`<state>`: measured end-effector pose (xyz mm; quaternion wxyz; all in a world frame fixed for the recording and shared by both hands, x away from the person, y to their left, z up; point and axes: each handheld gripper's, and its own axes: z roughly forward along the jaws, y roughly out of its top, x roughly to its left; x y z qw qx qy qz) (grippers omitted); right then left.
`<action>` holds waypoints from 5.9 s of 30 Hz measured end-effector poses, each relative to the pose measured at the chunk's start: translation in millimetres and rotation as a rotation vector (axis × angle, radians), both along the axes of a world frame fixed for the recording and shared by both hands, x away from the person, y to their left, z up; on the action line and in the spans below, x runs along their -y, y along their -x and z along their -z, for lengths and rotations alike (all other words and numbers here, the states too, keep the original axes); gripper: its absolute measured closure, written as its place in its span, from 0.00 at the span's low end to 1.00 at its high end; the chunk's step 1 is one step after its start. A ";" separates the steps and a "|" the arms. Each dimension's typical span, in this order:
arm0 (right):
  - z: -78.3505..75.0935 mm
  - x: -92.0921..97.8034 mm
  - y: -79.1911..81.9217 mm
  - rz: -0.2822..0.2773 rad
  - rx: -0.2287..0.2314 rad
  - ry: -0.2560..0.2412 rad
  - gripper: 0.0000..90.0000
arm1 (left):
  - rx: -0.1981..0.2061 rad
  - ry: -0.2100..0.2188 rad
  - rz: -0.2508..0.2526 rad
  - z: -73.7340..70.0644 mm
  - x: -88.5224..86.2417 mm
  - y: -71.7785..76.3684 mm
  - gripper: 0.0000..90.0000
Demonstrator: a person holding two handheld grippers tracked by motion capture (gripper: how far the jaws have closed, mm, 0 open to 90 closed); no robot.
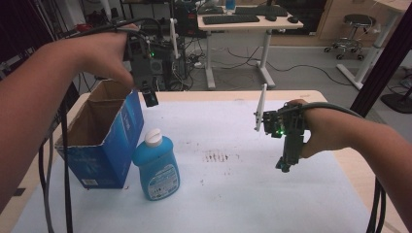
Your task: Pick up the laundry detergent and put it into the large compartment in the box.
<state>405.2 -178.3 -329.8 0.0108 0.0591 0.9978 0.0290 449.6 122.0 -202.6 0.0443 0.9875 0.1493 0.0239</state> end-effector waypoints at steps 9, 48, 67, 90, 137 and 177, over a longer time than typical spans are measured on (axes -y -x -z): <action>-4.4 -1.3 5.4 -0.017 0.021 -0.011 0.04 | 0.016 0.023 -0.004 -17.9 -2.9 35.0 0.02; -3.7 -9.4 18.1 -0.065 0.051 0.011 0.04 | -0.091 0.115 -0.199 39.7 -8.4 83.3 0.02; 2.8 -13.6 14.3 -0.069 0.045 0.027 0.04 | -0.073 0.063 -0.228 73.1 4.7 84.3 0.02; 2.1 -13.4 12.6 -0.063 0.054 0.006 0.04 | -0.054 0.028 -0.223 97.2 16.1 80.1 0.02; 5.4 -17.4 10.1 -0.061 0.053 0.006 0.04 | -0.078 -0.019 -0.185 99.1 19.4 83.2 0.33; 9.6 -20.1 8.2 -0.060 0.046 0.010 0.04 | -0.092 -0.035 -0.158 98.4 22.8 85.0 0.43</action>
